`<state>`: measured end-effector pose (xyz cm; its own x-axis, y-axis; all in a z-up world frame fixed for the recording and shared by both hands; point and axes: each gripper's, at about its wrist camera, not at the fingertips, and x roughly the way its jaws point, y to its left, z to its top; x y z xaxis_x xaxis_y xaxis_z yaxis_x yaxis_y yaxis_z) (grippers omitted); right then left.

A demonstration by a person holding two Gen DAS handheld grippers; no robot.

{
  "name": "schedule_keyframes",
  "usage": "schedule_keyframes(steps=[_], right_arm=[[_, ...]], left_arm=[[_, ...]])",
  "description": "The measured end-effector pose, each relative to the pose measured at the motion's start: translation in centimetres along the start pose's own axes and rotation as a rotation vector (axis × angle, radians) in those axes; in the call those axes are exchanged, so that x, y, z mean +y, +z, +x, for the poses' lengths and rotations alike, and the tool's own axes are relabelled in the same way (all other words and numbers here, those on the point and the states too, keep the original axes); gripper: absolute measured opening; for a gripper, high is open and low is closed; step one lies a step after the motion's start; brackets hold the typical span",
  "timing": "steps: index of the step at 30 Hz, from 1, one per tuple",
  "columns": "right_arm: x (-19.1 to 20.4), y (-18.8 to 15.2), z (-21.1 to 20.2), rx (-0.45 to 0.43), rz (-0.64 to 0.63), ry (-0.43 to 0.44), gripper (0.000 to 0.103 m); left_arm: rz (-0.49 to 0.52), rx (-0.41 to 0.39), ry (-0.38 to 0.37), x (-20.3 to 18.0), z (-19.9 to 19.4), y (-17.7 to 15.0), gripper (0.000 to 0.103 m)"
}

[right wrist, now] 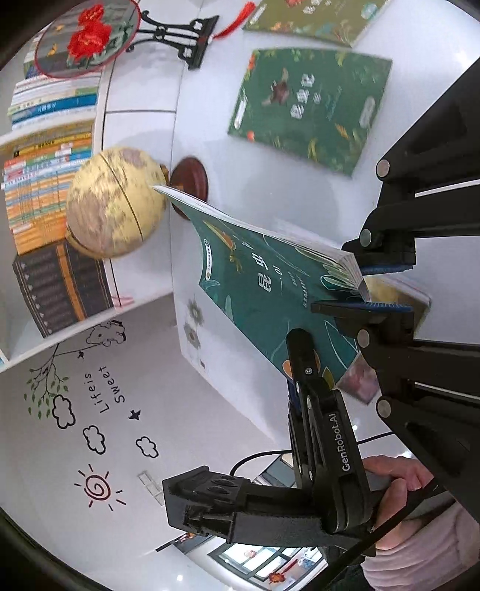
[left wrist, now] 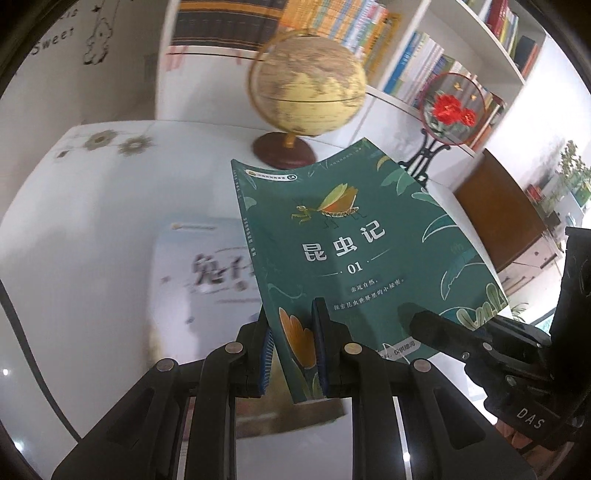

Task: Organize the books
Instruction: 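Lower the mantis-cover book onto the stack with both tools, then open both tools to release the mantis-cover book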

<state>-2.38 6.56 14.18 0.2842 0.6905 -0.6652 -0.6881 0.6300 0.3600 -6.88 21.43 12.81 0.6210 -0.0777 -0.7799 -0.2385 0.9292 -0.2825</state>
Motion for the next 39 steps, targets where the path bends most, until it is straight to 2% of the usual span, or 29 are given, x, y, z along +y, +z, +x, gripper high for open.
schedule_keyframes(steps=[5, 13, 23, 25, 27, 31, 33, 36, 39], right_arm=[[2.7, -0.8, 1.7, 0.023, 0.014, 0.017, 0.011], [4.7, -1.8, 4.0, 0.067, 0.034, 0.034, 0.011], [3.2, -4.7, 6.7, 0.152, 0.178, 0.025, 0.012], [2.8, -5.1, 7.2, 0.173, 0.202, 0.036, 0.013], [2.2, -5.3, 7.8, 0.203, 0.235, 0.054, 0.017], [1.8, -5.5, 8.5, 0.261, 0.275, 0.094, 0.023], [1.7, -5.4, 8.9, 0.291, 0.269, 0.101, 0.031], [1.4, -4.8, 8.8, 0.312, 0.280, 0.115, 0.042], [1.9, -4.3, 8.6, 0.346, 0.240, 0.072, 0.044]], left_arm=[[-0.032, 0.006, 0.020, 2.5, -0.8, -1.1, 0.016], [-0.060, 0.030, 0.038, 5.0, -0.7, -2.5, 0.016], [-0.082, 0.079, 0.039, 6.0, 0.9, -4.8, 0.017], [-0.097, 0.091, 0.058, 6.2, 1.2, -5.0, 0.022], [-0.126, 0.101, 0.084, 6.7, 1.3, -5.2, 0.026], [-0.177, 0.098, 0.095, 7.5, 1.2, -5.1, 0.027], [-0.183, 0.102, 0.139, 7.7, 1.1, -4.9, 0.031], [-0.224, 0.129, 0.178, 8.5, 1.3, -4.9, 0.031], [-0.269, 0.145, 0.203, 9.3, 1.3, -4.9, 0.033]])
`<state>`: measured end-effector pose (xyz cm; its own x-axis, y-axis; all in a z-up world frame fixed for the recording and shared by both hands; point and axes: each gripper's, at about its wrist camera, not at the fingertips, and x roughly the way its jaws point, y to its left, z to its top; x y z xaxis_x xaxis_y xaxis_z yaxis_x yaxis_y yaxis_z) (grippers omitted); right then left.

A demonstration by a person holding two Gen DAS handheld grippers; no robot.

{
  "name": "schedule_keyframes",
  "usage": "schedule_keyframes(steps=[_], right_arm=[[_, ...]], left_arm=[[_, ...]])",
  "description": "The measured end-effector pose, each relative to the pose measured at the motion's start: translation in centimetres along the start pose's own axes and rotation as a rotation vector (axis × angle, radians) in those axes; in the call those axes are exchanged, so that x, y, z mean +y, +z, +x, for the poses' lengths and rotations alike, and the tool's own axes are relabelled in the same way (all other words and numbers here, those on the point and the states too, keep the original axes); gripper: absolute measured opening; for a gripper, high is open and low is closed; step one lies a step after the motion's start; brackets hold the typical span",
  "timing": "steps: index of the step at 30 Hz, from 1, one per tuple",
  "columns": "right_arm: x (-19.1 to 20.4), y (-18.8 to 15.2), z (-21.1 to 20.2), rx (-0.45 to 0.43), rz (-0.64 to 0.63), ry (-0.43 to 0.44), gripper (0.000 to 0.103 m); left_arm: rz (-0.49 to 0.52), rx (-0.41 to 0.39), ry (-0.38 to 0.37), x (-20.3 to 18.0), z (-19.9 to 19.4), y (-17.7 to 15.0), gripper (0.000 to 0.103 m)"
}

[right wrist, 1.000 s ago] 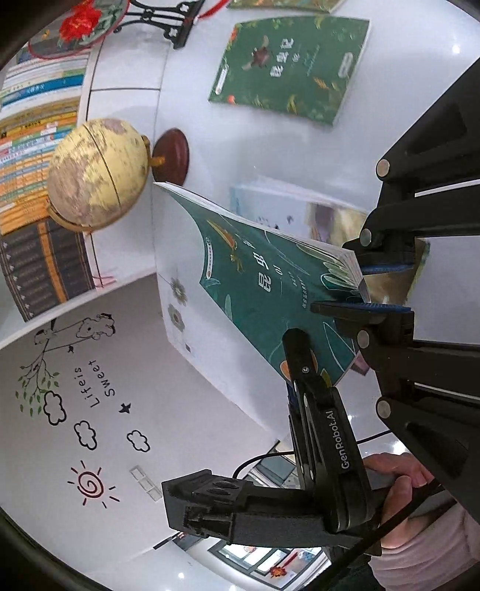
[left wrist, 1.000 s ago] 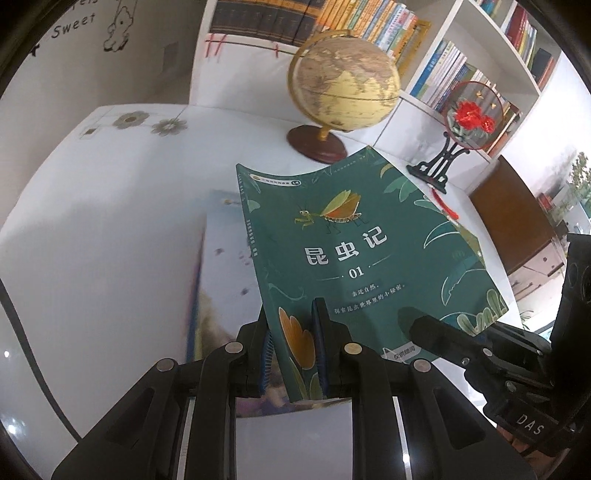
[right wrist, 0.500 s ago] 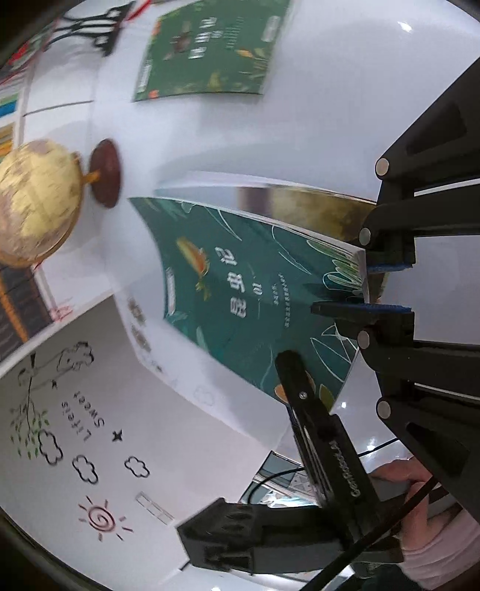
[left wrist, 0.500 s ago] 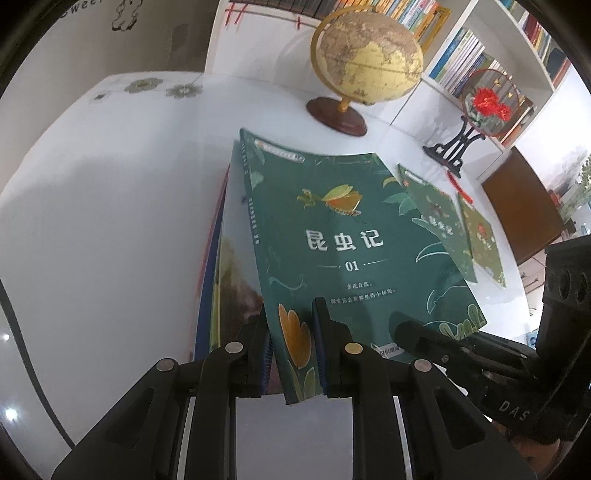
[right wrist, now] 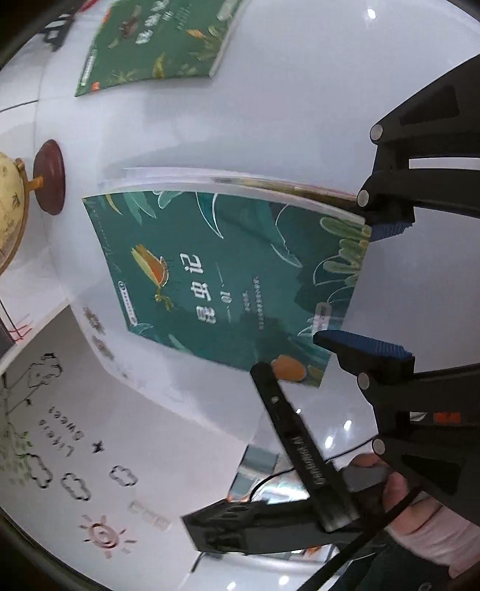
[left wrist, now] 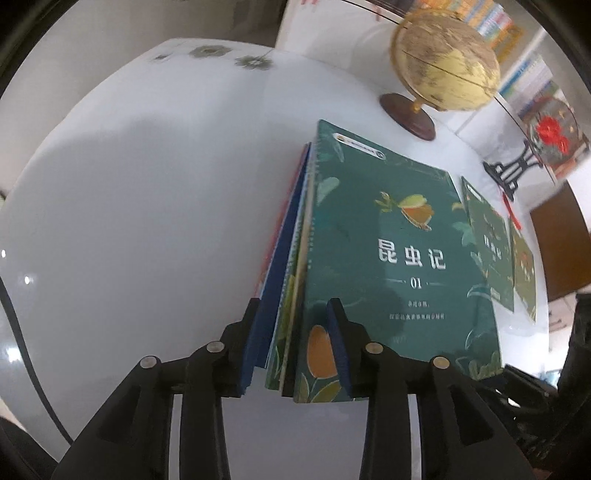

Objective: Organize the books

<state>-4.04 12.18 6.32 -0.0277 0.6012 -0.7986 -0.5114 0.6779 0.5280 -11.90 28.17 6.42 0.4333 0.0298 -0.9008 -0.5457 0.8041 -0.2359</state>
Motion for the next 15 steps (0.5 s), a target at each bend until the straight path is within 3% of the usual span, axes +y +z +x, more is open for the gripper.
schedule_keyframes(steps=[7, 8, 10, 11, 13, 15], right_arm=[[-2.1, -0.4, -3.0, -0.037, 0.017, -0.239, 0.050], [-2.8, -0.4, -3.7, -0.054, 0.016, -0.269, 0.052], [-4.8, -0.2, -4.9, -0.073, 0.026, -0.325, 0.053], [-5.7, -0.1, -5.4, -0.074, 0.037, -0.343, 0.053], [-7.9, 0.1, -6.3, -0.068, 0.074, -0.377, 0.053], [-10.4, -0.1, -7.3, -0.054, 0.123, -0.397, 0.053]], left_arm=[[-0.065, -0.065, 0.103, -0.6, -2.5, 0.9, 0.036], [-0.054, -0.074, 0.111, -1.1, -2.8, 0.8, 0.041], [-0.014, -0.094, 0.135, -3.1, -3.3, 0.8, 0.076], [0.010, -0.115, 0.142, -4.5, -3.5, 0.6, 0.082], [0.053, -0.139, 0.138, -7.0, -3.7, 0.3, 0.087], [0.099, -0.101, 0.126, -10.2, -2.9, 0.1, 0.087]])
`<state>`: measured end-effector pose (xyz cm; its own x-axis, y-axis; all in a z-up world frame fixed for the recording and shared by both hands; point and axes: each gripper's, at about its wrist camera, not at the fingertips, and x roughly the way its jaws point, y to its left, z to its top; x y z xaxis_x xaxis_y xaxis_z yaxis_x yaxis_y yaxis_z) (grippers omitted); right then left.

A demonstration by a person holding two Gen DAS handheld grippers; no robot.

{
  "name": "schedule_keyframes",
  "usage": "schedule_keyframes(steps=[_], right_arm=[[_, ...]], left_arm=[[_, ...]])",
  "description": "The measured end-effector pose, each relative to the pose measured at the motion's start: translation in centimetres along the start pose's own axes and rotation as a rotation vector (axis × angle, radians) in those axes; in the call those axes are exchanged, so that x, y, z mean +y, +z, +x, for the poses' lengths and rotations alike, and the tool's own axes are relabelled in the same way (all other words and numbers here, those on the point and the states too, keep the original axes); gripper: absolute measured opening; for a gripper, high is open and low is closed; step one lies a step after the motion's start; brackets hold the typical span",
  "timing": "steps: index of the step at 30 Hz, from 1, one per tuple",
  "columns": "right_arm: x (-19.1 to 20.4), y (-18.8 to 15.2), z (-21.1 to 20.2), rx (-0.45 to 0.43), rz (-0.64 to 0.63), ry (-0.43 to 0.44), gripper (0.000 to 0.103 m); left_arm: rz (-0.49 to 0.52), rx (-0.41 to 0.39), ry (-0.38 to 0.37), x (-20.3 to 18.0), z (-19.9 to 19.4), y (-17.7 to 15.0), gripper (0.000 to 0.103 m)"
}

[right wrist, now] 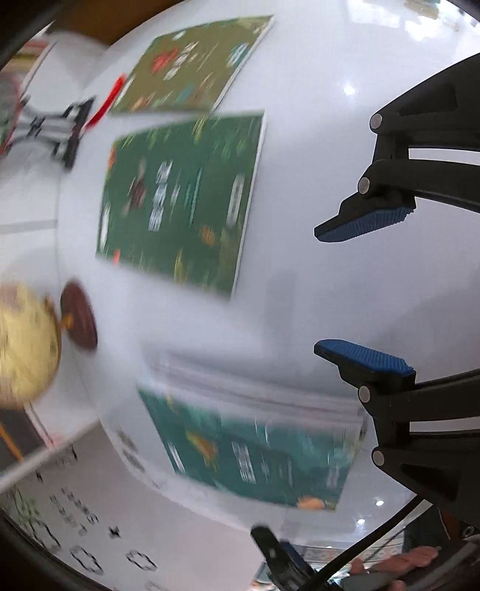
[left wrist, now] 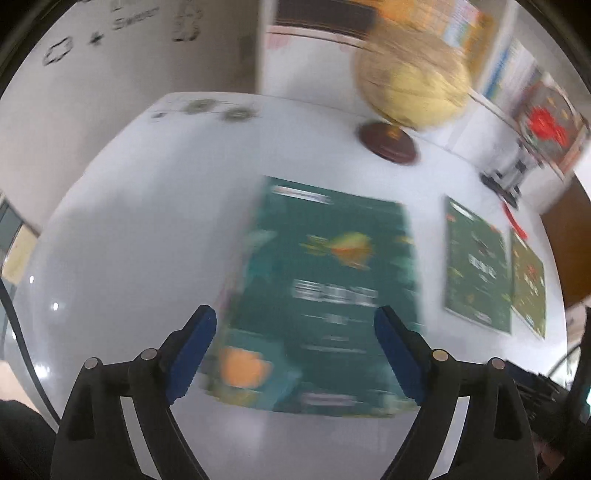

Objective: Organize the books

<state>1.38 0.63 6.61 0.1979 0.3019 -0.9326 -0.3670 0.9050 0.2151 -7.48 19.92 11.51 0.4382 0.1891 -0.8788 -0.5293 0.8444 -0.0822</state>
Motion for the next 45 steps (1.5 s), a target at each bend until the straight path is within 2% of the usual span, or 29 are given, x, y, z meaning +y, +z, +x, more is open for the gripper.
schedule_keyframes(steps=[3, 10, 14, 20, 25, 26, 27, 30, 31, 33, 36, 45], right_arm=[[-3.1, -0.1, -0.4, 0.000, 0.022, -0.045, 0.053], [-9.8, -1.4, -1.7, -0.014, 0.040, -0.155, 0.053], [-13.2, -2.0, -1.7, -0.019, 0.039, -0.207, 0.054], [-16.2, -2.5, -0.5, -0.023, 0.040, -0.225, 0.054], [-16.8, -2.7, -0.1, -0.075, 0.005, -0.219, 0.059], [-16.8, -2.6, 0.0, -0.086, -0.002, -0.222, 0.063], [-16.9, -2.6, 0.2, -0.103, -0.006, -0.222, 0.076], [-17.8, -2.5, 1.0, -0.126, 0.023, -0.230, 0.099], [-18.1, -2.5, 1.1, -0.128, 0.037, -0.236, 0.103], [-18.5, -2.4, 1.2, -0.138, 0.041, -0.241, 0.103], [-18.3, -2.2, 1.3, -0.181, 0.010, -0.233, 0.103], [-17.6, -2.2, 1.7, -0.295, -0.053, -0.208, 0.103]], left_arm=[[0.043, 0.045, -0.048, -4.7, 0.9, -0.3, 0.087], [0.186, 0.069, -0.087, -14.9, 3.2, -3.4, 0.087], [0.225, 0.095, -0.103, -18.7, 4.4, -4.9, 0.087], [0.247, 0.149, -0.073, -22.3, 7.4, -7.3, 0.087], [0.216, 0.200, -0.045, -23.0, 9.2, -8.9, 0.087], [0.203, 0.214, -0.042, -22.9, 9.7, -9.1, 0.087], [0.198, 0.214, -0.023, -22.9, 10.1, -9.3, 0.093], [0.186, 0.182, 0.019, -22.3, 10.6, -9.5, 0.103], [0.180, 0.132, 0.025, -22.0, 10.4, -9.6, 0.103], [0.171, 0.065, 0.026, -21.8, 10.3, -10.0, 0.103], [0.174, 0.013, 0.023, -21.7, 10.2, -10.4, 0.103], [0.208, -0.066, -0.004, -21.3, 10.4, -10.6, 0.103]])
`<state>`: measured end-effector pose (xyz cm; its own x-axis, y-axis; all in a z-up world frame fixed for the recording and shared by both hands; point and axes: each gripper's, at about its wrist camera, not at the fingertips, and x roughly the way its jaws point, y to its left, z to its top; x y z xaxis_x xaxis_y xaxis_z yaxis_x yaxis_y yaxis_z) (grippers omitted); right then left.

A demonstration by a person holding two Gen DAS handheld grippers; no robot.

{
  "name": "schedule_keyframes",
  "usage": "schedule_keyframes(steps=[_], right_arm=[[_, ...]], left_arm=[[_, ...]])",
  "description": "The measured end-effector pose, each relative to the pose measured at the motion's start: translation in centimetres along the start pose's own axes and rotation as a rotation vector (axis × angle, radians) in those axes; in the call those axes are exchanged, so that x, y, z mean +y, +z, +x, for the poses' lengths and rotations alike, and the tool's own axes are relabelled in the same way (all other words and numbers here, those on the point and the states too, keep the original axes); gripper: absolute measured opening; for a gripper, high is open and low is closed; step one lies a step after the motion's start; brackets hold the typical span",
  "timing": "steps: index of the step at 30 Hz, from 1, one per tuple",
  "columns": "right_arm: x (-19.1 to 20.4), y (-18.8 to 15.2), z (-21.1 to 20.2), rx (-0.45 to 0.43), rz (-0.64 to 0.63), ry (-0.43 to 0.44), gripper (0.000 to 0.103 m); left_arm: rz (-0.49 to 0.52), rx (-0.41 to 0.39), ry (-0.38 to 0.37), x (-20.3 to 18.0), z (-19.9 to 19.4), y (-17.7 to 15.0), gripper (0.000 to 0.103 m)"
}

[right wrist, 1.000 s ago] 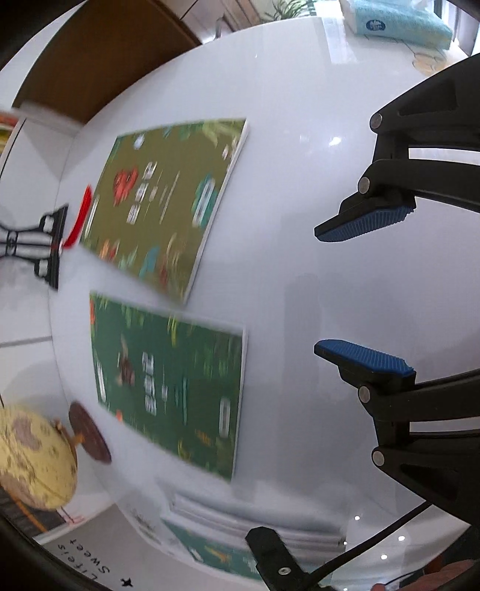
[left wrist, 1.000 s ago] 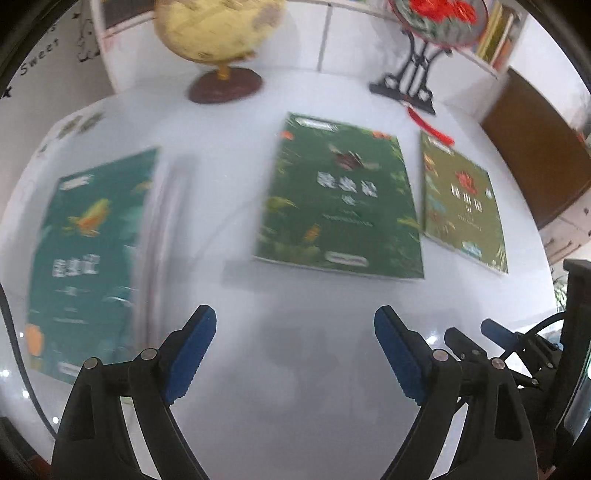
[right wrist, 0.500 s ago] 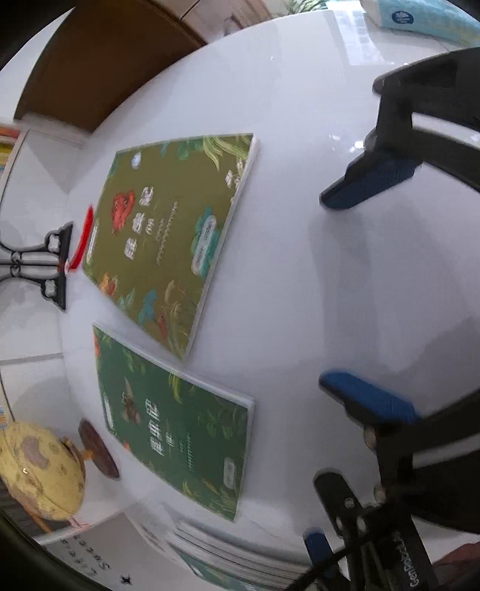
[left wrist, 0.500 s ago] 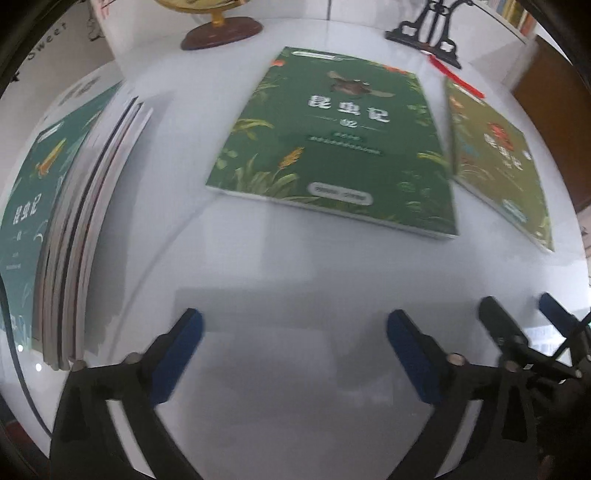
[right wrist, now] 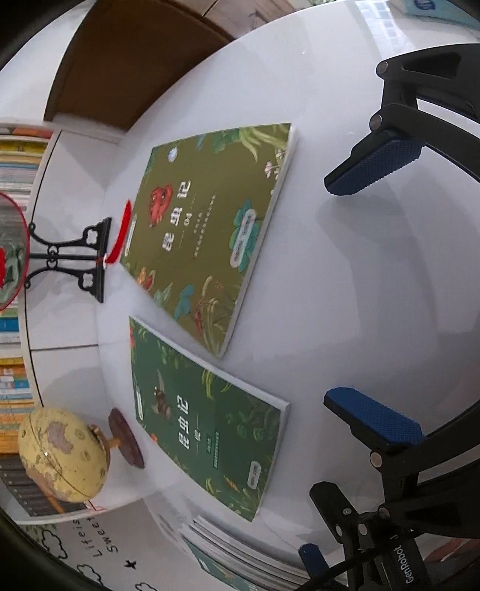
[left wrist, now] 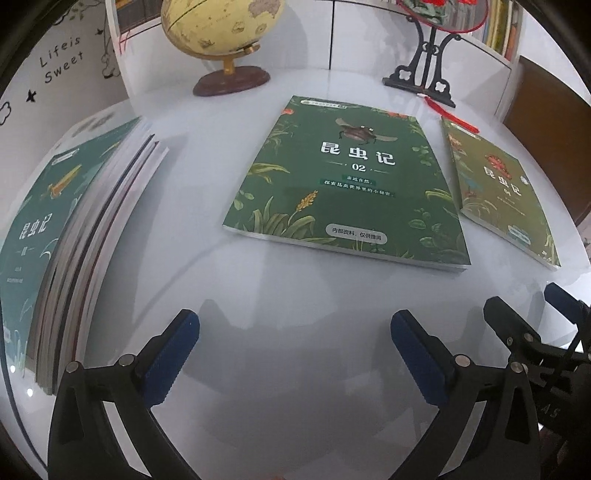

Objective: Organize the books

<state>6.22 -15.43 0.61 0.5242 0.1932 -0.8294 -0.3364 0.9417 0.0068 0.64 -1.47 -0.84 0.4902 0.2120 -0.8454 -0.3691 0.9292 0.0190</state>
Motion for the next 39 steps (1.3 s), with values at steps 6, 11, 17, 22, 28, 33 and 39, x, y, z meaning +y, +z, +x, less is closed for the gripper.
schedule_keyframes(steps=[6, 11, 17, 22, 28, 33, 39], right_arm=[[0.0, 0.3, 0.1, 0.000, -0.004, 0.003, 0.103], [0.0, 0.2, 0.1, 0.000, -0.004, 0.003, 0.103], [0.0, 0.2, 0.1, 0.000, -0.004, 0.003, 0.103], [0.0, 0.2, 0.1, -0.001, -0.004, 0.003, 0.103], [0.0, 0.2, 0.1, -0.001, -0.004, 0.003, 0.103], [0.3, 0.1, 0.0, -0.001, -0.016, 0.009, 0.103], [1.0, -0.1, 0.0, -0.002, -0.046, 0.031, 0.103]], left_arm=[[0.004, -0.060, -0.007, 0.0, -0.2, -0.5, 0.103], [0.005, -0.059, -0.008, 0.1, -0.2, -0.4, 0.103], [0.005, -0.059, -0.008, 0.2, -0.2, -0.5, 0.103], [0.005, -0.059, -0.008, 0.2, -0.2, -0.4, 0.103], [0.005, -0.059, -0.004, 0.2, -0.3, -0.5, 0.103], [-0.007, -0.058, 0.003, 0.7, -0.7, -1.2, 0.103], [-0.024, -0.052, 0.015, 1.3, -0.8, -1.3, 0.103]])
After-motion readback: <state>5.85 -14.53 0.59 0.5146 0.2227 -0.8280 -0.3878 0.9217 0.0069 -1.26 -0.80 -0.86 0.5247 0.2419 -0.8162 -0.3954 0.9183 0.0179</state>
